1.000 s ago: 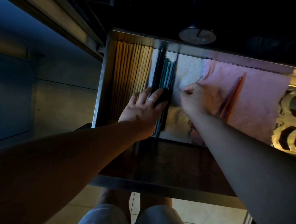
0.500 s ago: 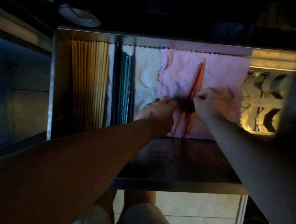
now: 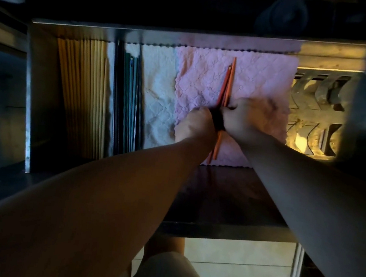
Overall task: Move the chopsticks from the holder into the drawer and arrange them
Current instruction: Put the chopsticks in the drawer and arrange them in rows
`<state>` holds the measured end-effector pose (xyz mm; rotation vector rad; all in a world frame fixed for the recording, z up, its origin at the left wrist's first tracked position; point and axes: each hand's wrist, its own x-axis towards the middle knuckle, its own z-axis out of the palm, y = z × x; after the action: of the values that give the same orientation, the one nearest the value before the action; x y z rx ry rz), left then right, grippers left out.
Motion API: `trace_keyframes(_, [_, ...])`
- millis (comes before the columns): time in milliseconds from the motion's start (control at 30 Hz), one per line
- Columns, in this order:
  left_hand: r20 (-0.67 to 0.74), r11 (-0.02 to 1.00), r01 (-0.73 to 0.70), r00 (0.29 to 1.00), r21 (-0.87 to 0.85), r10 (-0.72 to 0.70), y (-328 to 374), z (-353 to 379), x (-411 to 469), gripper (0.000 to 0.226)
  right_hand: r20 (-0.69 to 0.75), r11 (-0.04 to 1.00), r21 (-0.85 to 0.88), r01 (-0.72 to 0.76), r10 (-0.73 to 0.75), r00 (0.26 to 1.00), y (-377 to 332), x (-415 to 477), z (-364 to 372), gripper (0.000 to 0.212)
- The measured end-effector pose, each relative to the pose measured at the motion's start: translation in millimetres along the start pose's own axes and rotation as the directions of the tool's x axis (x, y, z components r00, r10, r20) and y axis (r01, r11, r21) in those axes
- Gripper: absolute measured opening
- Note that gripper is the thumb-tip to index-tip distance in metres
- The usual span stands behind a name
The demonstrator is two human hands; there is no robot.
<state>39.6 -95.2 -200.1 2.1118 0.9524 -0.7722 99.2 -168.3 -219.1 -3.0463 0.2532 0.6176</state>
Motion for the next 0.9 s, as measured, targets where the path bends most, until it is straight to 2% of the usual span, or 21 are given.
trace_keyframes(33, [-0.007,1.000,0.008,1.000,-0.018,-0.009,0.6,1.4,0.3,0.033,-0.071,0.998,-0.060,-0.035,0.031,0.997,3.2,1.3,-1.8,0.027])
trace_keyframes(67, [-0.008,0.999,0.012,1.000,-0.043,-0.013,1.3,1.9,0.1,0.035,-0.033,0.999,-0.032,-0.009,0.008,0.999,3.1,2.8,-3.9,0.029])
trace_keyframes(133, [0.008,0.996,0.021,1.000,-0.090,-0.020,3.7,-0.2,-2.7,0.040,0.175,0.984,0.167,0.067,-0.096,0.980,5.4,7.0,-9.4,0.035])
trace_keyframes(167, [0.010,0.995,0.021,1.000,-0.101,-0.020,4.9,-1.5,-3.9,0.040,0.216,0.977,0.201,0.075,-0.119,0.969,10.0,8.3,-16.8,0.037])
trace_keyframes(267, [0.005,0.991,0.004,1.000,-0.131,-0.003,8.7,-2.7,-5.6,0.036,0.155,0.980,0.168,0.110,-0.137,0.978,20.4,8.8,-36.3,0.036])
trace_keyframes(433, [0.028,0.974,0.025,0.999,-0.225,-0.019,22.2,-1.6,-6.3,0.037,0.192,0.963,0.237,0.125,-0.173,0.966,27.5,5.0,-45.1,0.028])
trace_keyframes(567, [0.019,0.981,0.085,0.996,-0.174,-0.083,26.4,-0.1,3.8,0.038,0.188,0.948,0.285,0.143,-0.201,0.961,32.3,3.8,-46.5,0.026])
trace_keyframes(700, [0.019,0.972,0.124,0.992,-0.198,-0.123,20.7,-4.5,5.8,0.035,0.189,0.928,0.344,0.146,-0.221,0.957,28.9,3.2,-43.0,0.021])
trace_keyframes(900, [0.026,0.978,0.046,0.999,-0.202,-0.041,-15.4,-48.7,-1.0,0.029,0.233,0.858,0.491,0.150,-0.295,0.927,-8.1,-12.1,-35.5,0.014])
